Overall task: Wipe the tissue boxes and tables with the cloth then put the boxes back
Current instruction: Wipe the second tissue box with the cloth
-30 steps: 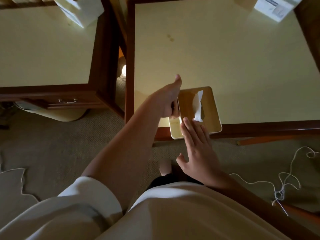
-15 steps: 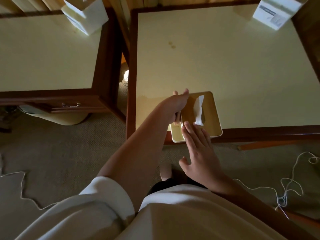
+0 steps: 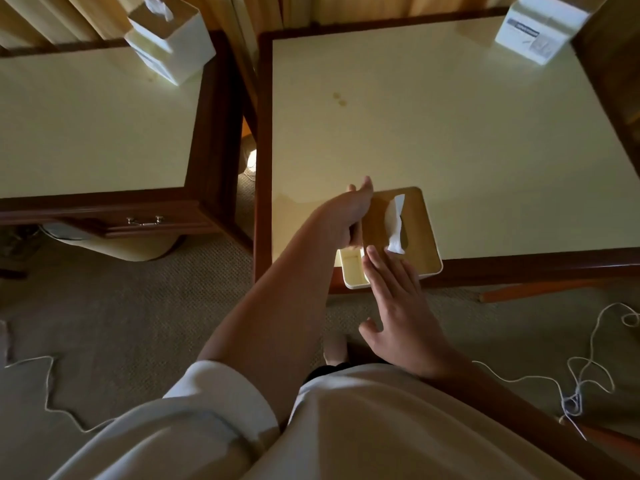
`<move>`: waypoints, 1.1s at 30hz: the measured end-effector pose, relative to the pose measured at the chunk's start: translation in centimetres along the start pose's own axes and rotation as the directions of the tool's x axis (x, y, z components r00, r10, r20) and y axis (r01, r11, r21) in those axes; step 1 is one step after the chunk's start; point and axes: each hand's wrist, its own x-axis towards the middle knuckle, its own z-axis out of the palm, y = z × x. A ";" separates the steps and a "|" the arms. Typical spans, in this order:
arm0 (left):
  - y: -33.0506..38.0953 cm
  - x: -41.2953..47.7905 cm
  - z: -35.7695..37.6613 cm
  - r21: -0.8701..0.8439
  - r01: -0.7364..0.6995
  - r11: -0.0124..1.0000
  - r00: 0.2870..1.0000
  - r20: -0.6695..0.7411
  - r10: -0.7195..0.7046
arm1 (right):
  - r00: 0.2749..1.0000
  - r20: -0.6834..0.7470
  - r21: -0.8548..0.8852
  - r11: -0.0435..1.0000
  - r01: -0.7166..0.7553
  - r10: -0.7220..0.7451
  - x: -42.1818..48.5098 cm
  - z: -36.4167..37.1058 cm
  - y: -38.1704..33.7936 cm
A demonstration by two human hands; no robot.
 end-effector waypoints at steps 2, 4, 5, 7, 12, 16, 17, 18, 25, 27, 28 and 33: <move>0.7 -0.9 -0.7 0.045 0.006 0.999 1.000 0.018 -0.007 | 1.000 0.001 0.009 1.000 0.007 -0.007 -0.2 0.0 0.0; 1.4 -0.9 -1.3 0.098 -0.002 0.995 0.999 0.054 -0.003 | 1.000 -0.010 0.013 1.000 0.014 -0.014 -0.1 -0.1 0.1; 1.5 -1.4 -1.4 0.146 -0.001 0.989 0.998 0.065 -0.008 | 1.000 -0.004 0.007 1.000 0.014 -0.014 -0.2 -0.1 0.0; 0.9 -1.2 -1.0 0.142 -0.029 0.989 0.997 0.079 0.018 | 1.000 0.006 0.000 1.000 0.010 -0.010 -0.3 -0.2 0.0; -0.4 -0.2 0.3 -0.110 -0.033 0.993 0.997 0.070 0.041 | 1.000 0.015 -0.002 1.000 -0.009 0.009 0.1 -0.4 -0.2; 1.3 -2.3 -0.9 0.025 -0.024 0.999 0.995 0.093 0.022 | 1.000 0.010 -0.003 1.000 -0.021 0.021 -0.1 -0.3 -0.1; 1.5 -2.7 -1.1 0.054 -0.032 0.998 0.993 0.116 0.026 | 1.000 0.014 -0.006 1.000 -0.024 0.024 -0.1 -0.3 -0.1; 1.5 -2.9 -1.1 0.079 -0.048 0.996 0.991 0.125 0.037 | 1.000 0.015 -0.010 1.000 -0.024 0.024 -0.2 -0.3 -0.1; -0.5 -1.4 -1.9 0.373 -0.195 0.907 0.978 0.008 0.207 | 1.000 0.023 -0.041 0.999 -0.017 0.018 -0.2 -0.4 -0.2; -0.6 -1.7 -2.0 0.531 -0.245 0.811 0.950 -0.034 0.309 | 0.999 0.029 -0.042 0.999 -0.019 0.021 -0.2 -0.4 -0.2; -0.7 -2.0 -2.2 0.584 -0.270 0.766 0.929 -0.050 0.365 | 0.999 0.033 -0.042 0.999 -0.020 0.022 -0.2 -0.4 -0.2; -0.4 -2.7 -3.6 0.819 -0.264 0.510 0.801 -0.109 0.589 | 1.000 0.019 -0.053 0.999 -0.013 0.014 -0.2 -0.4 -0.1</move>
